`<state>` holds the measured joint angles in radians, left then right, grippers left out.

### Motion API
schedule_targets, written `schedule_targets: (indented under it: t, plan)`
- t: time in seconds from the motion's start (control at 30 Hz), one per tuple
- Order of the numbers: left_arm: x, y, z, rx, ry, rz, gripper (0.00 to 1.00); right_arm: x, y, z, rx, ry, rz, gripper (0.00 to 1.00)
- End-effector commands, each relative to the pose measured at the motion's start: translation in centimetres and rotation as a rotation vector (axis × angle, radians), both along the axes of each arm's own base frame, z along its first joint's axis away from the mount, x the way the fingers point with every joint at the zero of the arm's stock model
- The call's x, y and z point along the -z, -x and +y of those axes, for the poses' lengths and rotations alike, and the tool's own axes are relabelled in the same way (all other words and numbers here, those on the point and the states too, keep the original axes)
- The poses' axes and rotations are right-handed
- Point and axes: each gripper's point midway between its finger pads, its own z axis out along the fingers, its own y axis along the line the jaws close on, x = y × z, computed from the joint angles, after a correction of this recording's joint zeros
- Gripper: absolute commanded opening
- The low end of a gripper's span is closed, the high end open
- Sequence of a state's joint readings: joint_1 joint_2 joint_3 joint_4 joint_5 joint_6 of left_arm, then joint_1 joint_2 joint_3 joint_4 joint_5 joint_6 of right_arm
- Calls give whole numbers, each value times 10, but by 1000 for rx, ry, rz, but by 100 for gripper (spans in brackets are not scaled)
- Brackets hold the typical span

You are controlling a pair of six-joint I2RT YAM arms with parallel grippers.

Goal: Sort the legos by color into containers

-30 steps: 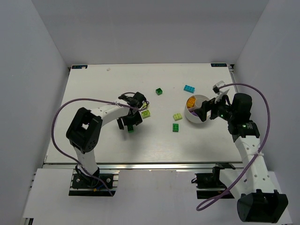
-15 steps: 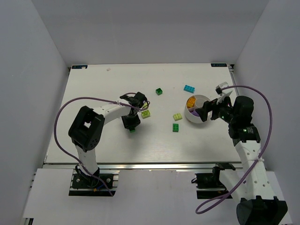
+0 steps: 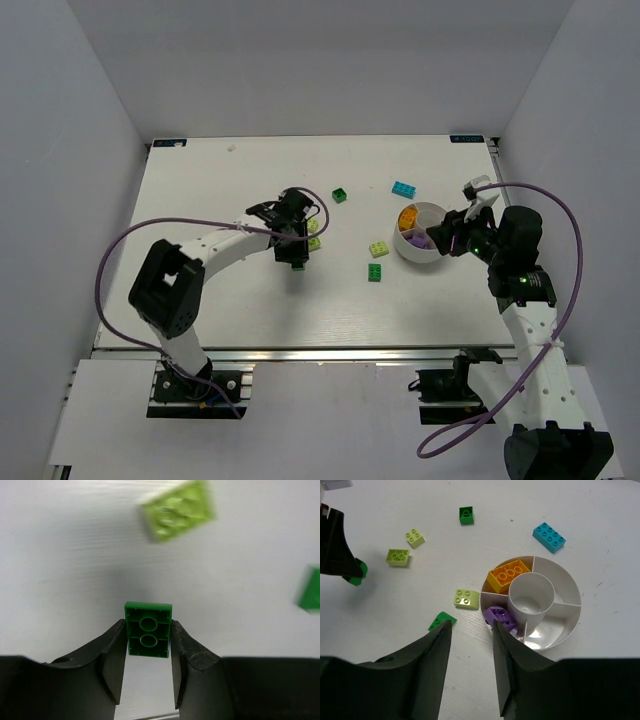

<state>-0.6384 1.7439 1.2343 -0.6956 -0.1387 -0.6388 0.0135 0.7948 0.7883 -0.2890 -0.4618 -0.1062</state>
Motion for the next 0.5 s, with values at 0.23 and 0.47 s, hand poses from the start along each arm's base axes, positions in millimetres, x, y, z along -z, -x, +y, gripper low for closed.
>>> schedule_targets:
  t: [0.23,0.47]
  plan:
    - [-147,3,-125,767,587,-440,0,-40,-11,-24,163,-52,-58,5]
    - [-212,3,-195,1025,818,-763,0,-67,-12,-40,265,-97,-93,0]
